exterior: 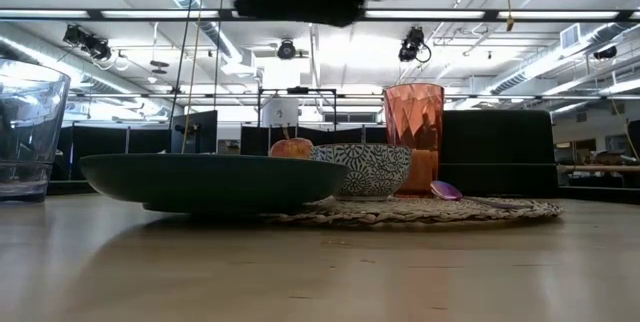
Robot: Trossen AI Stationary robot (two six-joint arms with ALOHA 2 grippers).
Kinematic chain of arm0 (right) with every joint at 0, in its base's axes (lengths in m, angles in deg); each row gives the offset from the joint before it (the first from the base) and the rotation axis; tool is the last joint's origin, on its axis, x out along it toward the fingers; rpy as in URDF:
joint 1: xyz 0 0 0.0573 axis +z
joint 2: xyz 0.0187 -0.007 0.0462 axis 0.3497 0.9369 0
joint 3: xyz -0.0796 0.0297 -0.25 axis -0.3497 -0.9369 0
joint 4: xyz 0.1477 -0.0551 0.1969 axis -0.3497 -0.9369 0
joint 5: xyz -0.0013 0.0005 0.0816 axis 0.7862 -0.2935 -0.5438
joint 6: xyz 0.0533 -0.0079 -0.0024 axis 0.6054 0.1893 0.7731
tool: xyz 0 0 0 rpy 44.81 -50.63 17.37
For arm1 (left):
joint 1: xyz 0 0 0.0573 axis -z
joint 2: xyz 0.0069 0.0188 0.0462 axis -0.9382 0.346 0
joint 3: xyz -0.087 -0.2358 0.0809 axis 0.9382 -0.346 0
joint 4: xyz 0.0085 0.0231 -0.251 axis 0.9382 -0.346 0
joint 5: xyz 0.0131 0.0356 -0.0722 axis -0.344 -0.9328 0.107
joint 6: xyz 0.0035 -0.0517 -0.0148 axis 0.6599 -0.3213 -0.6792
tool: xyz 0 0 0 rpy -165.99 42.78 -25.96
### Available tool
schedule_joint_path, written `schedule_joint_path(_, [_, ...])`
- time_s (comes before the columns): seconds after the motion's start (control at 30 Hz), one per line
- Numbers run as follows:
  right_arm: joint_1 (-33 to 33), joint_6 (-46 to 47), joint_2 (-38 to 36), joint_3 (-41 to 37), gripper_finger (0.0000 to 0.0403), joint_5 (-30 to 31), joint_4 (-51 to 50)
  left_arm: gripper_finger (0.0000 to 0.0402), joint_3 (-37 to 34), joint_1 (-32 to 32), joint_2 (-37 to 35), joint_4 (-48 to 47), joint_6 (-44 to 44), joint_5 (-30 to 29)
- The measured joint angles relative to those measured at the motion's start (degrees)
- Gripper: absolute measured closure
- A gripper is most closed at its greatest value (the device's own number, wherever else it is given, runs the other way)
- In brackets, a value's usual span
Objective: Arrange a breakfast setting
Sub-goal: Pour the cereal into the red bowl
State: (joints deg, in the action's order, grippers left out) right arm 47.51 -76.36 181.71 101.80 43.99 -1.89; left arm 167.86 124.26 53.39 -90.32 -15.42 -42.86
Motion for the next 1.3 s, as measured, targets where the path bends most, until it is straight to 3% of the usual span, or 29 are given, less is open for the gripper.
schedule_joint_path(0.13, [-2.2,-0.8,3.8,0.2,0.0040,-0.1,14.6,0.0399,4.2,0.0,0.0,0.1,5.2,-4.7])
schedule_joint_path(0.27, [-4.7,1.7,5.8,0.2,0.0008,-4.8,23.7,0.0400,6.8,-0.1,0.0,0.5,11.4,-12.0])
schedule_joint_path(0.6, [-7.5,-2.6,6.4,3.8,0.0013,-7.2,28.4,0.0400,7.3,-5.0,0.1,1.5,23.8,-20.6])
schedule_joint_path(0.83, [-9.6,-4.7,6.2,4.8,0.0012,-5.8,28.9,0.0400,7.3,-10.1,0.2,7.9,34.2,-21.3])
schedule_joint_path(1.03, [-8.9,-8.0,4.5,4.1,0.0013,-4.3,28.2,0.0400,7.3,-11.2,0.2,7.4,35.3,-20.8])
schedule_joint_path(1.3, [-6.7,-6.4,0.5,-4.4,0.0019,-4.6,33.8,0.0400,7.3,-10.8,-0.3,7.6,37.0,-20.7])
